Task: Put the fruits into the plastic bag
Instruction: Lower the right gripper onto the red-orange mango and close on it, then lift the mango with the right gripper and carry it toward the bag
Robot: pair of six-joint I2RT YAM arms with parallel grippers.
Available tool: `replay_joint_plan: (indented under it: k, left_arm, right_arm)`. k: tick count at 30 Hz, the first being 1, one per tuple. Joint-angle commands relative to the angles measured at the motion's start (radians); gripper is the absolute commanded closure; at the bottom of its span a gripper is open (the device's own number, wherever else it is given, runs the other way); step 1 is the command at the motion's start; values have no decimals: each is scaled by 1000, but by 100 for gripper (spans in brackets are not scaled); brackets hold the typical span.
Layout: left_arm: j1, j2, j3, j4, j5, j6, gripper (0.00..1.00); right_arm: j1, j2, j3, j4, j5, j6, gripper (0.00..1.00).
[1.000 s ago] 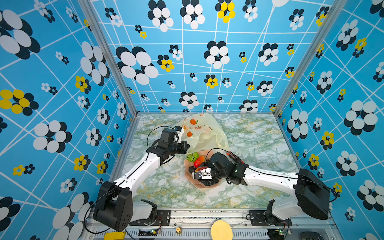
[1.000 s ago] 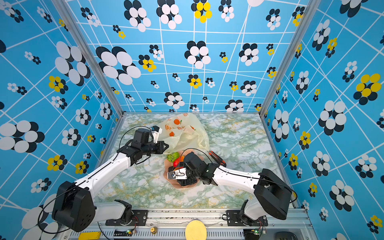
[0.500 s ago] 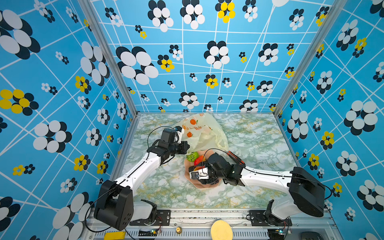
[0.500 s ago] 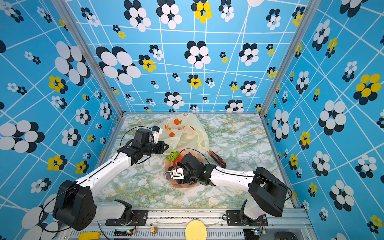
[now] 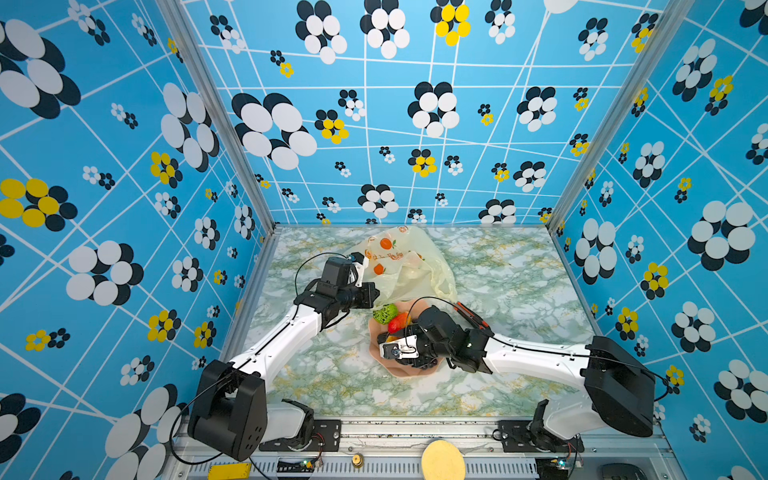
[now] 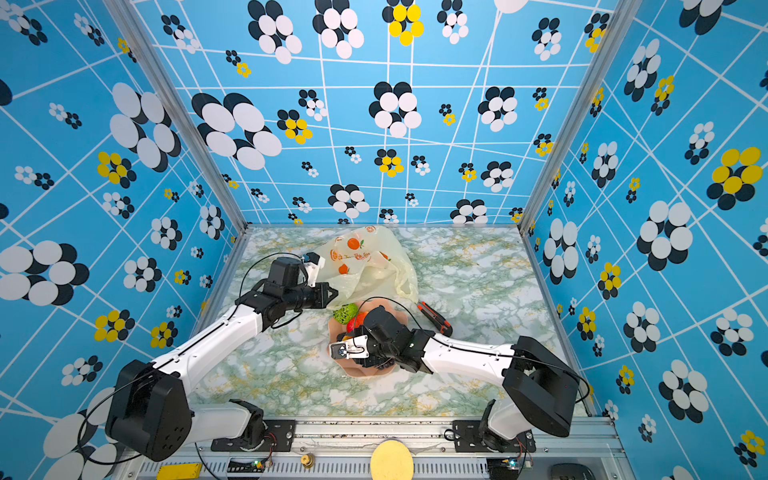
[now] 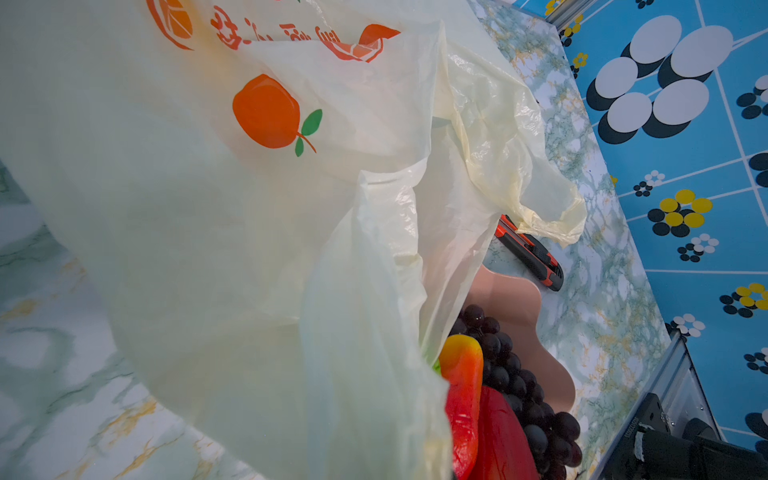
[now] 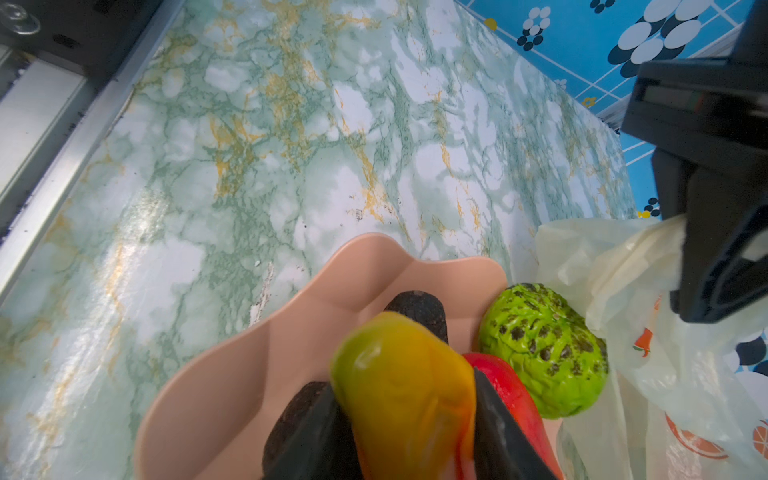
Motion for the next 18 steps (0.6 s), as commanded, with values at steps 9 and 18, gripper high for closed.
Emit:
replay_joint_plan:
  k: [9,18]
  left_arm:
    - [-10,31,29,15,20,-3,100]
    - [-12,25,33,17,18,-10,100]
  right_arm:
    - [2,-123,-79,-1,8,114,60]
    - [-70,-216,-136,193,-58,346,61]
